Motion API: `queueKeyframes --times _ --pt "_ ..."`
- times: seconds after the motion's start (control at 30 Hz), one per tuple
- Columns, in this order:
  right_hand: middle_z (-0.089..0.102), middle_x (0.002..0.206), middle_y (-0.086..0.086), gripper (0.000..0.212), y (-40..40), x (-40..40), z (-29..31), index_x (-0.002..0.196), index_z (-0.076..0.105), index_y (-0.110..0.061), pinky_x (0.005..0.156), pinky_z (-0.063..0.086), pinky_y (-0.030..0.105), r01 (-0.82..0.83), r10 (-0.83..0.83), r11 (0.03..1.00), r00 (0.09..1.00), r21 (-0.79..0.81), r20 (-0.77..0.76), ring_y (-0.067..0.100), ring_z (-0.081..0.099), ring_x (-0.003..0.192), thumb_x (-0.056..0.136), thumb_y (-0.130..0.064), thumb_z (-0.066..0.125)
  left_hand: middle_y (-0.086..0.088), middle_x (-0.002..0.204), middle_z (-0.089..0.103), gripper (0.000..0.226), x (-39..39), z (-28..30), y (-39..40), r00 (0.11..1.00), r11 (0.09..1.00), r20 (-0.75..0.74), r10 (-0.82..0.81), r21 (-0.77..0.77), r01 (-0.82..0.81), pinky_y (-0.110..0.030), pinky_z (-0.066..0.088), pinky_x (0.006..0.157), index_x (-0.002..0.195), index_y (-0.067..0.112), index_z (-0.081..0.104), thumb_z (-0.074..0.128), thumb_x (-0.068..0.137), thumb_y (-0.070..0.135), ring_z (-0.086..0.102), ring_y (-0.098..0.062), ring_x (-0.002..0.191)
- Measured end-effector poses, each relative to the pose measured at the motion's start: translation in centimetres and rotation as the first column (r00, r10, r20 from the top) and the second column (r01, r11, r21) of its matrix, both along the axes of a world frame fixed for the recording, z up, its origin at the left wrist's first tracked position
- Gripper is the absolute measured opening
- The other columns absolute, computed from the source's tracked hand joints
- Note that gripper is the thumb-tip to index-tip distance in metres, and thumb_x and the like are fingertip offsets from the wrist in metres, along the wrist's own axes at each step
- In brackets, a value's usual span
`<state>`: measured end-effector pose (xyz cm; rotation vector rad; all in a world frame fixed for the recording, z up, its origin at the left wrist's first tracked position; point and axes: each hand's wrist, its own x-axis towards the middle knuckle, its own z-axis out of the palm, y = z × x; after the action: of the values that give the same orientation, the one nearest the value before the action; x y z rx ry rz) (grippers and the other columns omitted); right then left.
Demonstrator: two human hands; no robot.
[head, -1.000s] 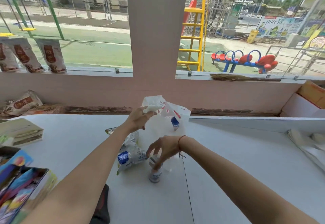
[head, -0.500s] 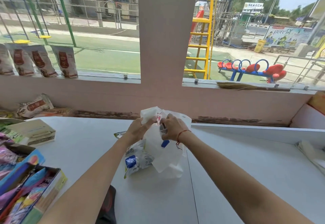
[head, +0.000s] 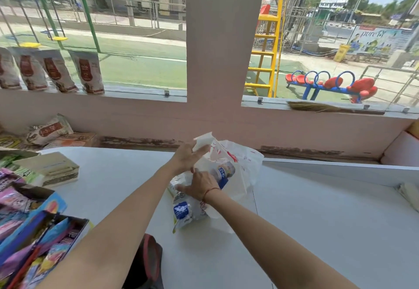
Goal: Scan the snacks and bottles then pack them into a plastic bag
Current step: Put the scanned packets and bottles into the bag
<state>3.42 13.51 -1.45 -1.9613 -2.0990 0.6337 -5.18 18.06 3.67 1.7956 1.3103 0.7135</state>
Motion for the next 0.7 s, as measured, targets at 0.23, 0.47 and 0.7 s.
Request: queueKeyframes --times 0.23,0.47,0.7 --pt "0.048 0.138 0.014 0.102 -0.3 0.8 -0.7 0.147 0.014 -0.030 0.102 0.047 0.044 -0.113 0.078 0.955 0.987 -0.272 -0.138 0.033 0.050 0.123 0.069 -0.022 0.079 0.005 0.099 0.072 0.051 -2.1 -0.8 0.7 0.999 0.999 0.018 0.034 0.017 -0.034 -0.023 0.042 0.044 0.107 0.015 0.070 0.037 0.096 0.052 0.053 -0.011 0.044" --pt "0.069 0.121 0.006 0.052 0.6 12.8 5.2 0.121 0.065 -0.024 0.085 0.058 0.031 -0.282 -0.183 0.819 0.698 -0.500 -0.693 0.023 0.067 0.105 0.076 0.002 0.071 -0.003 0.096 0.066 0.056 -3.4 -1.3 1.1 0.994 0.992 0.044 0.103 -0.071 -0.100 -0.021 0.042 0.048 0.105 0.014 0.071 0.034 0.095 0.055 0.054 -0.014 0.063" --pt "0.072 0.111 0.003 0.040 0.8 14.3 3.0 0.101 0.076 -0.012 0.094 0.055 0.038 0.205 -0.444 0.890 0.599 -0.408 -0.667 0.024 0.067 0.104 0.064 0.003 0.076 -0.003 0.103 0.066 0.055 -2.2 -0.8 0.4 0.997 0.997 -0.024 0.071 0.019 -0.071 -0.017 0.044 0.043 0.112 0.015 0.068 0.035 0.095 0.055 0.054 -0.013 0.057"
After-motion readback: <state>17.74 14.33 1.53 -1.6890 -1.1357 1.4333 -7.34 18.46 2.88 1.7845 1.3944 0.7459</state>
